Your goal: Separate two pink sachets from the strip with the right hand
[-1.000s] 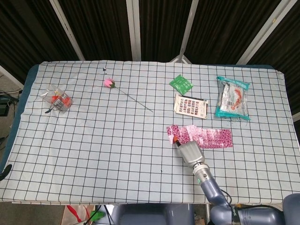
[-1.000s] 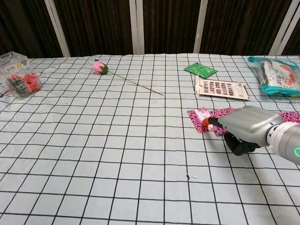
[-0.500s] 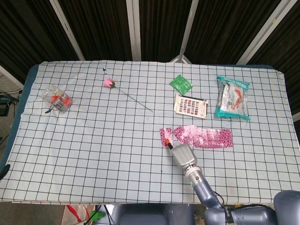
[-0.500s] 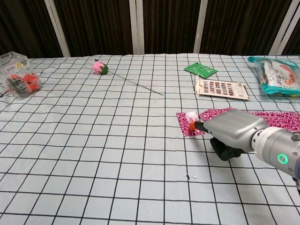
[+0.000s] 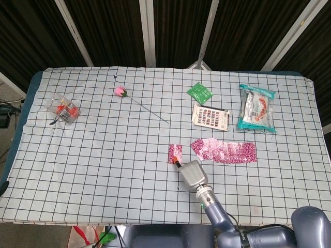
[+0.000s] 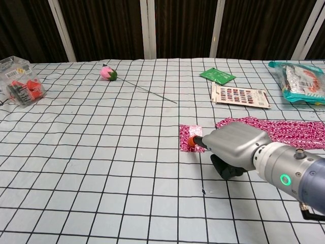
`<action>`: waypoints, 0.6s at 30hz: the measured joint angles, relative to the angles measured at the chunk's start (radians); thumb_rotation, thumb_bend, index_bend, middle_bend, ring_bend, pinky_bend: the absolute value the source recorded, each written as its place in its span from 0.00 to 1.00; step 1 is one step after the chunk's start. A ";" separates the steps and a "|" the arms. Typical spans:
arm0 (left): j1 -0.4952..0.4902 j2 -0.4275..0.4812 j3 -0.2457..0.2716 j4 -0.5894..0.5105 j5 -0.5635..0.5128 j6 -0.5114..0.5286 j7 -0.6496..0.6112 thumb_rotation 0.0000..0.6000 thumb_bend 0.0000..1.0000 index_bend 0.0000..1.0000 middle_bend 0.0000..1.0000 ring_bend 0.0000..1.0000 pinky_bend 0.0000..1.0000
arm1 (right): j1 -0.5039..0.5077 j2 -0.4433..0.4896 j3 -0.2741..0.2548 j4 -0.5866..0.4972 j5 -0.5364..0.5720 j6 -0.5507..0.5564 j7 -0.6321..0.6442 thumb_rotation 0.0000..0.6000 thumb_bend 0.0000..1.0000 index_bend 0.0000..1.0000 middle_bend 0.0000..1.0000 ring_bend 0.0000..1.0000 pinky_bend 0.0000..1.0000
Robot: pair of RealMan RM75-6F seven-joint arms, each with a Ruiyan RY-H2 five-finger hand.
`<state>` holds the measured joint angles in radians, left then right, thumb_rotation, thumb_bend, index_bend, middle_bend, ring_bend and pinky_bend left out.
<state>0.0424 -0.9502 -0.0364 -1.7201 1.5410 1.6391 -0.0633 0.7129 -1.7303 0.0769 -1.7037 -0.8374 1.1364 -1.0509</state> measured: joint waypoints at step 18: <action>0.000 -0.001 -0.002 0.001 -0.004 0.001 0.004 1.00 0.38 0.18 0.05 0.00 0.12 | -0.015 0.090 0.026 -0.091 -0.038 0.098 0.031 1.00 0.84 0.13 0.80 0.80 0.66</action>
<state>0.0426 -0.9516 -0.0382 -1.7194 1.5374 1.6398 -0.0589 0.6978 -1.6401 0.1027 -1.7944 -0.8752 1.2346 -1.0202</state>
